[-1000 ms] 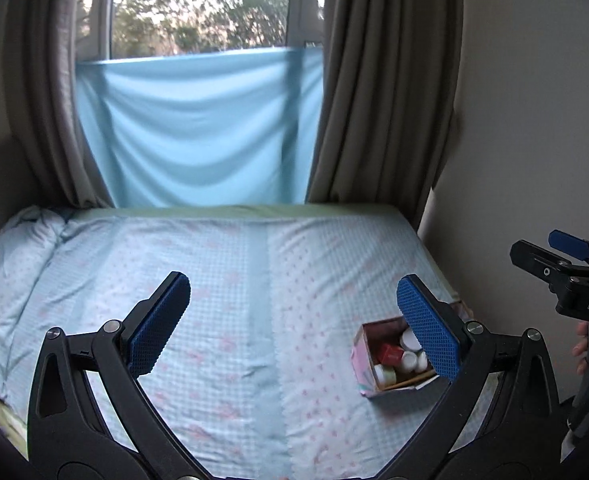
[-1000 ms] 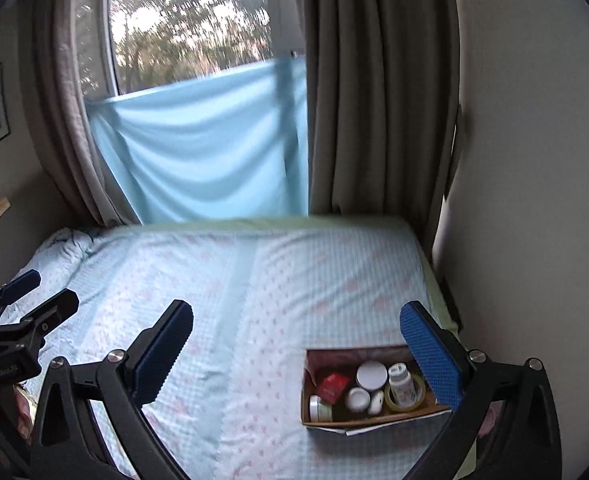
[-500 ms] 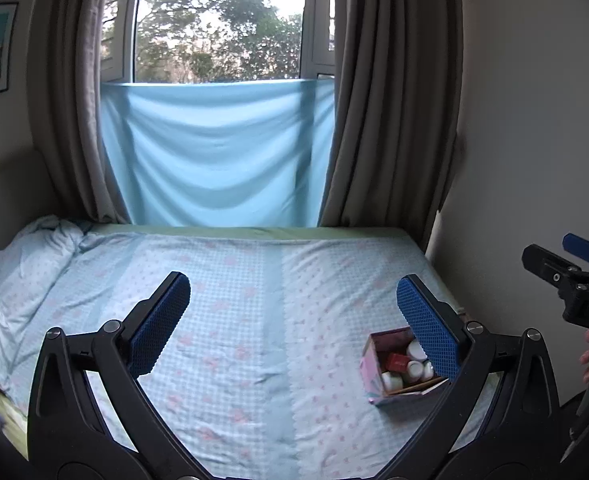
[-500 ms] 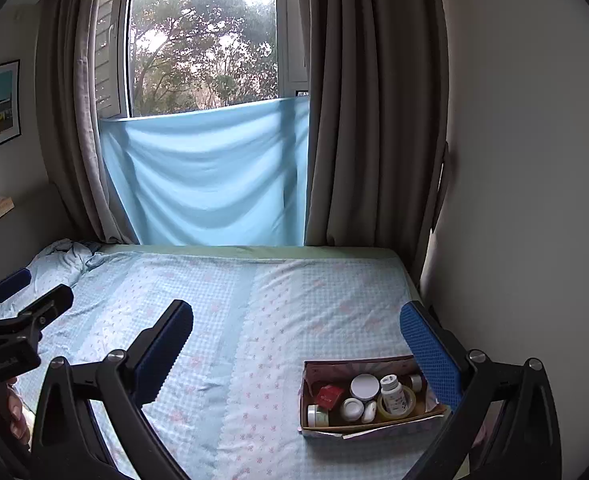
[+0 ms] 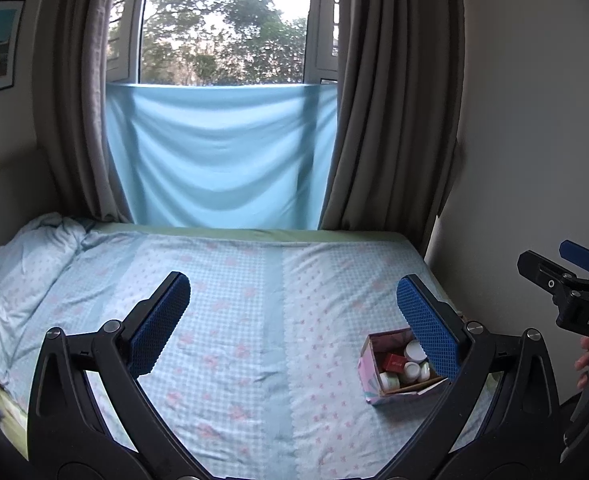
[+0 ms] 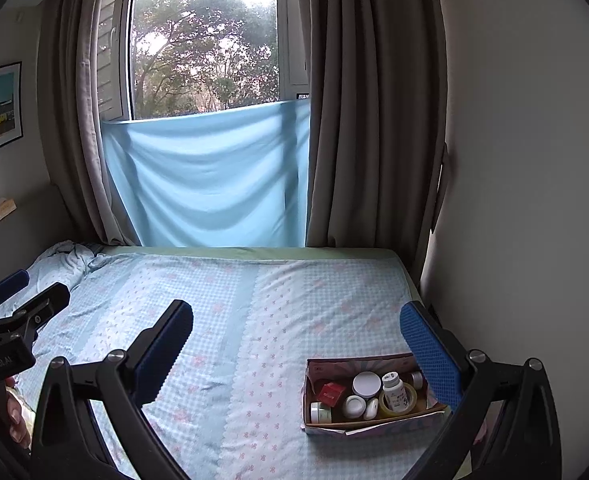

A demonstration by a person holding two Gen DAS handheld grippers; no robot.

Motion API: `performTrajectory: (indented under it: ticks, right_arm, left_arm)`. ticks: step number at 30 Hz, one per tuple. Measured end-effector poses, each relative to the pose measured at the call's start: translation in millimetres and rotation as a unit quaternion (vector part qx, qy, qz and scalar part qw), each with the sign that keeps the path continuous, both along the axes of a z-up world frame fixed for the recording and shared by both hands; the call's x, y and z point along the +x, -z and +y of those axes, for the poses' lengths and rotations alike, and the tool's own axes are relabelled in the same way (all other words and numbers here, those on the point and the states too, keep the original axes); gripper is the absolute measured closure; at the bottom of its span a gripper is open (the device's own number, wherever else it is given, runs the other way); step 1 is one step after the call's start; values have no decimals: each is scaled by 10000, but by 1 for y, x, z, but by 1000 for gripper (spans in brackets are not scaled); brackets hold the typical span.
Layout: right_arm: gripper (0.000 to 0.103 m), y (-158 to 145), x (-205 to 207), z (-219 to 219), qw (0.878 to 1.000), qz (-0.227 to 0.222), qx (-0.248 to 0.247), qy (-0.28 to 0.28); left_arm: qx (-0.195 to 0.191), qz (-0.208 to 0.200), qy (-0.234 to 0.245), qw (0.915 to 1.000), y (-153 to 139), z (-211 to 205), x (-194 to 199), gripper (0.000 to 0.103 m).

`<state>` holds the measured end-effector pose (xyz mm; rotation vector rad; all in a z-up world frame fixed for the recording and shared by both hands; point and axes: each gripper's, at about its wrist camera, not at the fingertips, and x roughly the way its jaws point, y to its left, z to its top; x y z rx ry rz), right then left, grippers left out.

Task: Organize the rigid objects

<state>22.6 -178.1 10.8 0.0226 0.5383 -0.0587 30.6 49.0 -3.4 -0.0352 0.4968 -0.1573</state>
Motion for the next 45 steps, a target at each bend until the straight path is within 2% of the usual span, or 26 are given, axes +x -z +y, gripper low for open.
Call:
performTrajectory:
  ticks: [30,36,41,45]
  right_arm:
    - [0,-2,6,4,10000,-16,26,-50]
    - [0,-2,5,3,10000,-22,18,-51]
    - [0,-3,11,6,10000,1,31,-42]
    - [0,-3,18,8,10000,29,43,-15]
  left_arm:
    - [57,-52,-47,10000,-2,1,1,0]
    - [181,-222,-333,9990,-5,1,1,0]
    - [-96,-240,-249,9994,-4,9,5,0]
    - [-129,-223,-280,9993,-1,12,10,0]
